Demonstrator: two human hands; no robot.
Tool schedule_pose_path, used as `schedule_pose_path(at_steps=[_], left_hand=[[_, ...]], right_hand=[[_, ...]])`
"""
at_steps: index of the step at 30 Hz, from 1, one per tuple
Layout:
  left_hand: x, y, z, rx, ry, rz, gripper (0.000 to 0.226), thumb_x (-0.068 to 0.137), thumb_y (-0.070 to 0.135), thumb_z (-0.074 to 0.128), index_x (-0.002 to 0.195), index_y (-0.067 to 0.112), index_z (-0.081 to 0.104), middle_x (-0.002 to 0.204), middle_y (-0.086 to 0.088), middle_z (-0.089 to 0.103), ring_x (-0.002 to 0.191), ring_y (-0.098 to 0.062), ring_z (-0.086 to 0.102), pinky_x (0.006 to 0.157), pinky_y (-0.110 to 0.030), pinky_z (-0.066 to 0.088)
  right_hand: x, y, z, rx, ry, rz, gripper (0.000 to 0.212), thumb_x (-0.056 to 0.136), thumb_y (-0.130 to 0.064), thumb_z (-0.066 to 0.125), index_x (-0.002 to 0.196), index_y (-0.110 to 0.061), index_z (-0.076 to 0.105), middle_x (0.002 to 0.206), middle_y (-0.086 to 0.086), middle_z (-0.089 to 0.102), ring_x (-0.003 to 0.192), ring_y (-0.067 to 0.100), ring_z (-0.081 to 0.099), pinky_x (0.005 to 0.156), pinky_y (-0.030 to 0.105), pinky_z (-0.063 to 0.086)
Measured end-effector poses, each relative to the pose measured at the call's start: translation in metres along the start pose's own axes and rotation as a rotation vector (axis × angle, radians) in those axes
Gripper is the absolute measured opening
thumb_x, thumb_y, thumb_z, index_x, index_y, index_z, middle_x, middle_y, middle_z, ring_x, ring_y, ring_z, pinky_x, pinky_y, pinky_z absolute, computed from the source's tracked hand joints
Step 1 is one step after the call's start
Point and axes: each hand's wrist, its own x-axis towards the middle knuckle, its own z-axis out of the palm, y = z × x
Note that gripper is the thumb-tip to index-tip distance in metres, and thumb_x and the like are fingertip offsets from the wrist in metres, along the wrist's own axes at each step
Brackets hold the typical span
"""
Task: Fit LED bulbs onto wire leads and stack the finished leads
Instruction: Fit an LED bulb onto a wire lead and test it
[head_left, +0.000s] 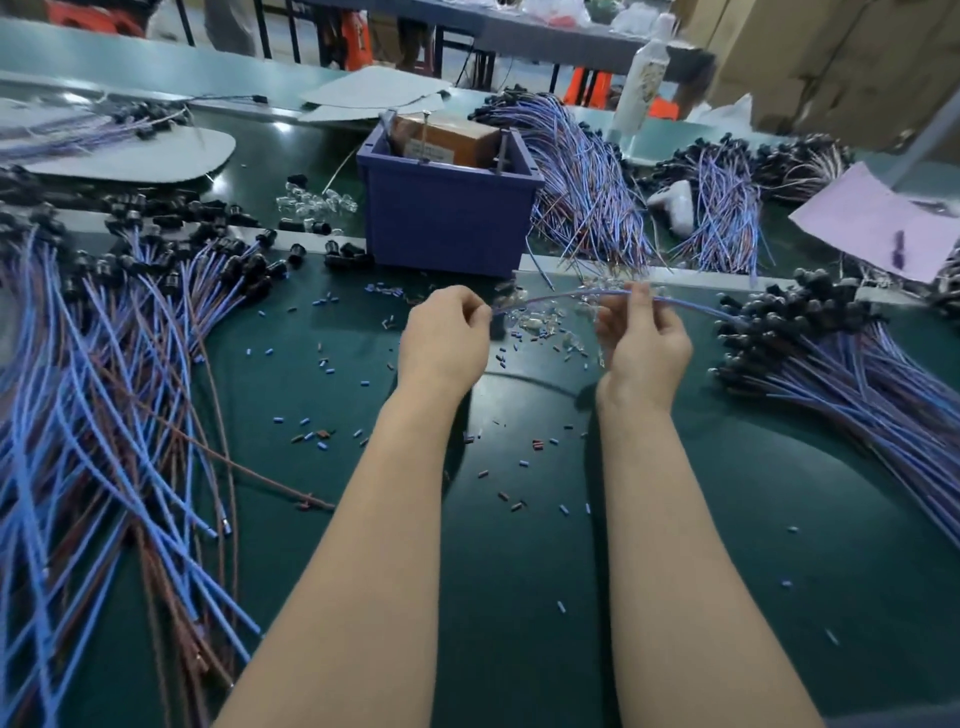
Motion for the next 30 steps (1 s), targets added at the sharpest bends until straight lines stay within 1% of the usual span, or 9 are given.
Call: schedule_pose_path(at_steps=[4, 7, 13, 17, 21, 24, 27, 28, 30], left_hand=[[-0.004, 0.005, 0.003, -0.131, 0.005, 0.057, 0.016, 0.095, 0.019, 0.052, 0.096, 0.013, 0.067, 0.087, 0.001, 0.065, 0.086, -0.017, 0.059, 0.073, -0.019, 0.038], [-0.007, 0.009, 0.007, -0.162, -0.038, 0.104, 0.013, 0.094, 0.018, 0.054, 0.091, 0.015, 0.066, 0.077, 0.004, 0.063, 0.076, -0.014, 0.057, 0.063, -0.015, 0.034], [-0.003, 0.001, 0.010, -0.092, -0.019, 0.028, 0.014, 0.093, 0.021, 0.056, 0.094, 0.014, 0.068, 0.080, 0.004, 0.061, 0.078, -0.013, 0.054, 0.068, -0.017, 0.034], [-0.001, 0.000, 0.005, -0.103, 0.007, -0.017, 0.014, 0.092, 0.023, 0.059, 0.088, 0.014, 0.069, 0.078, 0.002, 0.064, 0.078, -0.015, 0.058, 0.073, -0.020, 0.042], [-0.001, 0.002, -0.002, -0.214, -0.009, -0.020, 0.016, 0.092, 0.020, 0.058, 0.078, 0.018, 0.064, 0.059, 0.012, 0.061, 0.058, 0.001, 0.054, 0.055, -0.005, 0.038], [0.002, -0.004, -0.011, -0.291, 0.057, -0.073, 0.017, 0.093, 0.018, 0.055, 0.080, 0.016, 0.065, 0.061, 0.010, 0.062, 0.058, 0.000, 0.054, 0.054, -0.010, 0.041], [0.002, -0.004, -0.015, -0.277, 0.142, -0.098, 0.017, 0.093, 0.015, 0.053, 0.082, 0.016, 0.066, 0.061, 0.012, 0.062, 0.058, 0.002, 0.054, 0.053, -0.007, 0.042], [0.000, -0.002, -0.014, -0.252, 0.147, -0.101, 0.016, 0.093, 0.014, 0.052, 0.086, 0.017, 0.066, 0.067, 0.010, 0.065, 0.064, -0.001, 0.058, 0.060, -0.008, 0.045], [-0.004, 0.005, -0.009, -0.177, 0.101, -0.077, 0.024, 0.092, 0.010, 0.048, 0.107, 0.017, 0.065, 0.098, 0.001, 0.069, 0.094, -0.013, 0.062, 0.086, -0.021, 0.048]], right_hand=[[-0.014, 0.012, 0.013, -0.201, -0.287, 0.034, 0.016, 0.094, -0.009, 0.055, 0.079, -0.013, 0.057, 0.070, 0.002, 0.059, 0.062, 0.009, 0.056, 0.060, 0.016, 0.051], [-0.018, 0.016, 0.016, -0.294, -0.350, -0.017, 0.019, 0.094, -0.007, 0.055, 0.076, -0.013, 0.057, 0.067, 0.002, 0.058, 0.059, 0.008, 0.054, 0.059, 0.015, 0.049], [-0.006, 0.011, 0.008, -0.167, -0.120, -0.100, 0.021, 0.094, -0.006, 0.055, 0.074, -0.012, 0.053, 0.067, 0.001, 0.057, 0.049, -0.002, 0.054, 0.056, 0.013, 0.048], [-0.002, 0.010, 0.005, -0.068, -0.060, -0.102, 0.019, 0.093, -0.006, 0.056, 0.075, -0.012, 0.053, 0.067, 0.001, 0.056, 0.048, -0.002, 0.055, 0.057, 0.013, 0.049], [-0.003, 0.010, 0.006, -0.009, -0.035, -0.094, 0.019, 0.093, -0.005, 0.056, 0.076, -0.011, 0.053, 0.067, 0.001, 0.056, 0.048, -0.001, 0.055, 0.059, 0.015, 0.052], [0.004, 0.001, -0.002, 0.121, 0.070, -0.063, 0.021, 0.094, -0.004, 0.055, 0.075, -0.011, 0.051, 0.068, 0.000, 0.054, 0.047, 0.000, 0.055, 0.055, 0.014, 0.050], [0.007, -0.003, -0.007, 0.172, 0.114, -0.041, 0.022, 0.094, -0.004, 0.054, 0.074, -0.012, 0.049, 0.068, 0.000, 0.054, 0.046, 0.001, 0.056, 0.054, 0.015, 0.050], [0.006, -0.001, -0.006, 0.163, 0.109, -0.035, 0.022, 0.094, -0.004, 0.054, 0.074, -0.012, 0.050, 0.067, 0.001, 0.055, 0.047, 0.001, 0.056, 0.055, 0.015, 0.050], [0.001, 0.001, -0.001, 0.150, 0.085, -0.014, 0.021, 0.094, -0.005, 0.055, 0.074, -0.012, 0.051, 0.064, -0.001, 0.057, 0.048, 0.002, 0.057, 0.055, 0.016, 0.051]])
